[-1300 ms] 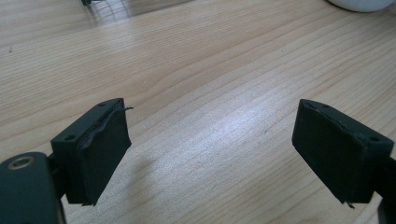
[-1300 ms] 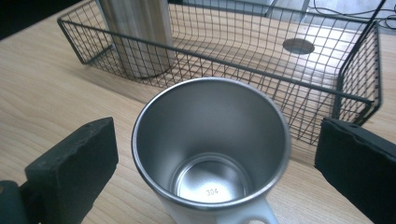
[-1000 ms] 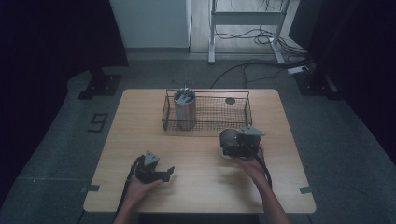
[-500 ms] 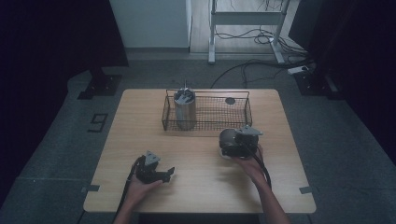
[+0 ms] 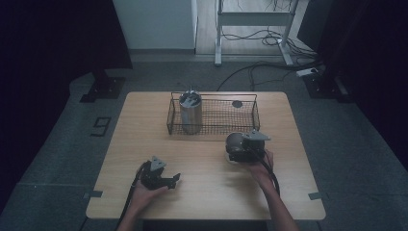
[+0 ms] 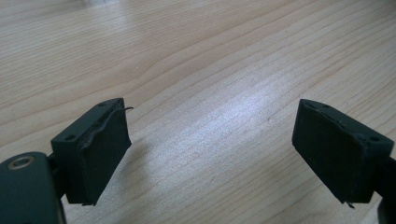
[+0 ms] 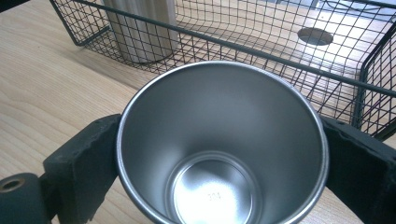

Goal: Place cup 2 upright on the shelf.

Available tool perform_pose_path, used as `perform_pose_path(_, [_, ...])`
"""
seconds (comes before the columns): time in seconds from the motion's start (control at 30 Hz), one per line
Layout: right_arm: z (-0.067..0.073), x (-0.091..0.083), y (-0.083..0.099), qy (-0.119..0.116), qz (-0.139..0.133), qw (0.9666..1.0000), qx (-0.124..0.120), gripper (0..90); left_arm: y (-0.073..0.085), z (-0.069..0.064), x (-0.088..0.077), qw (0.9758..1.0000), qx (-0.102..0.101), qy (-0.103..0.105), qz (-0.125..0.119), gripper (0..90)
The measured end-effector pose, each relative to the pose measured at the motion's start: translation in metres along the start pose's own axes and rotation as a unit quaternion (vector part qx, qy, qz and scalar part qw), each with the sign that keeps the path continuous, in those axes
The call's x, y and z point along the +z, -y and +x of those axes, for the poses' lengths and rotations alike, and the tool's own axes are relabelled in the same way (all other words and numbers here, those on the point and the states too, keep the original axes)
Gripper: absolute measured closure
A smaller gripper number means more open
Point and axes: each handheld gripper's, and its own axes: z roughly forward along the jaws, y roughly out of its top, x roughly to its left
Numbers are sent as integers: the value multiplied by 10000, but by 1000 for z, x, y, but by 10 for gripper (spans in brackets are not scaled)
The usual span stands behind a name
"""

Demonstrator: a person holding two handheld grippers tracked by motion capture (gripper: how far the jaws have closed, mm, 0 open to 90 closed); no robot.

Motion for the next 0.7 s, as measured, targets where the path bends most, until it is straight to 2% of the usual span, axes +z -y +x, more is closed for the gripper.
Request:
perform_pose_path(0.5, [2,0,0,70,36,10000,-29,55,1,-1,3,10000,17,13,65,113])
perform_pose_path(0.7, [3,-1,-1,113,74,9999,-14,55,1,-1,1,10000,15,-58,-53,129])
